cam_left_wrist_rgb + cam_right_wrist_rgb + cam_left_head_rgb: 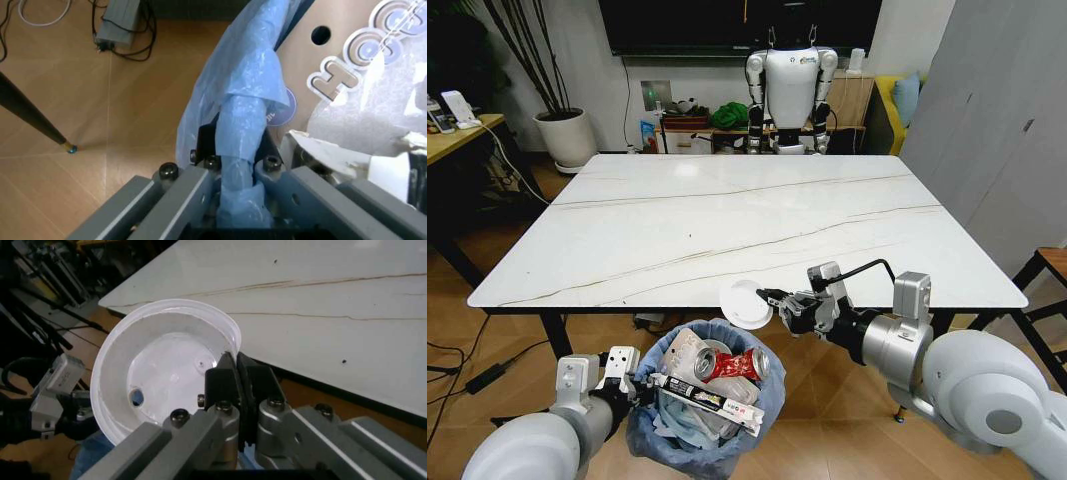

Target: Pick up the trash bin and place the trash from the table into it.

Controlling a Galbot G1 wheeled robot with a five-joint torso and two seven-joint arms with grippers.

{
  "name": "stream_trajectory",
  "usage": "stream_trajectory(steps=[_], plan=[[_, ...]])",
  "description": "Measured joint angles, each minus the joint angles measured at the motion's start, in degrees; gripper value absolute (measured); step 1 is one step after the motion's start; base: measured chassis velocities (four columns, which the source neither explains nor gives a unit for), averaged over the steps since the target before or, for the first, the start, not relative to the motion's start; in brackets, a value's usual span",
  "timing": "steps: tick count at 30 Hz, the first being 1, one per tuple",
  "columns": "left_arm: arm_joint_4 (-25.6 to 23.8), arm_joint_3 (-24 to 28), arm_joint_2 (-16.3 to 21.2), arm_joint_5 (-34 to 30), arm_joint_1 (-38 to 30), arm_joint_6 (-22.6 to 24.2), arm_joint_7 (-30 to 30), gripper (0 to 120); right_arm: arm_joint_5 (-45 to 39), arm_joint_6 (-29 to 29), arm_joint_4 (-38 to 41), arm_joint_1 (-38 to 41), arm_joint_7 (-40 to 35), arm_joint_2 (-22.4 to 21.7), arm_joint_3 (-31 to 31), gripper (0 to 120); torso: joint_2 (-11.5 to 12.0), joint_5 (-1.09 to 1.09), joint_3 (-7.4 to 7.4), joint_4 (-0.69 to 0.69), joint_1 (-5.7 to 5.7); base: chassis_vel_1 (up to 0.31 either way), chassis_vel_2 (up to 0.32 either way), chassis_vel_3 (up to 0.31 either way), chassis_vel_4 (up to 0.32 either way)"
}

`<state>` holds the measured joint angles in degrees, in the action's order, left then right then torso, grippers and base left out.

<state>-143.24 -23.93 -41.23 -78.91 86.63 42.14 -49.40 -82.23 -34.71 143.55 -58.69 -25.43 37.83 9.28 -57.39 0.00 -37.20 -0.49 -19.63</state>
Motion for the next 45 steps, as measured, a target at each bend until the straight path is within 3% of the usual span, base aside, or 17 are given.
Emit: stream_trajectory(steps=[8,20,45], plan=[[0.0,0.76,0.32,-0.24,-0.25,0.0,0.07,0,6.79,1.0,-0.17,-4.65,9.64,0.94,2.32,0,0.0,0.0,0.0,0.01,0.0,0.0,0.0,0.0,0.0],[0.0,2.43,0.91,-0.87,-1.44,0.0,0.79,0,17.17,0.32,-0.26,-12.34,15.41,4.12,0.34,0,0.0,-0.01,0.0,0.0,0.0,0.0,0.0,0.0,0.0],[0.0,3.32,1.17,-1.72,-3.27,0.0,1.31,0,26.32,-0.99,-1.13,-13.23,16.73,7.07,-5.2,0,0.0,0.0,0.0,0.0,0.0,0.0,0.0,0.0,0.0]])
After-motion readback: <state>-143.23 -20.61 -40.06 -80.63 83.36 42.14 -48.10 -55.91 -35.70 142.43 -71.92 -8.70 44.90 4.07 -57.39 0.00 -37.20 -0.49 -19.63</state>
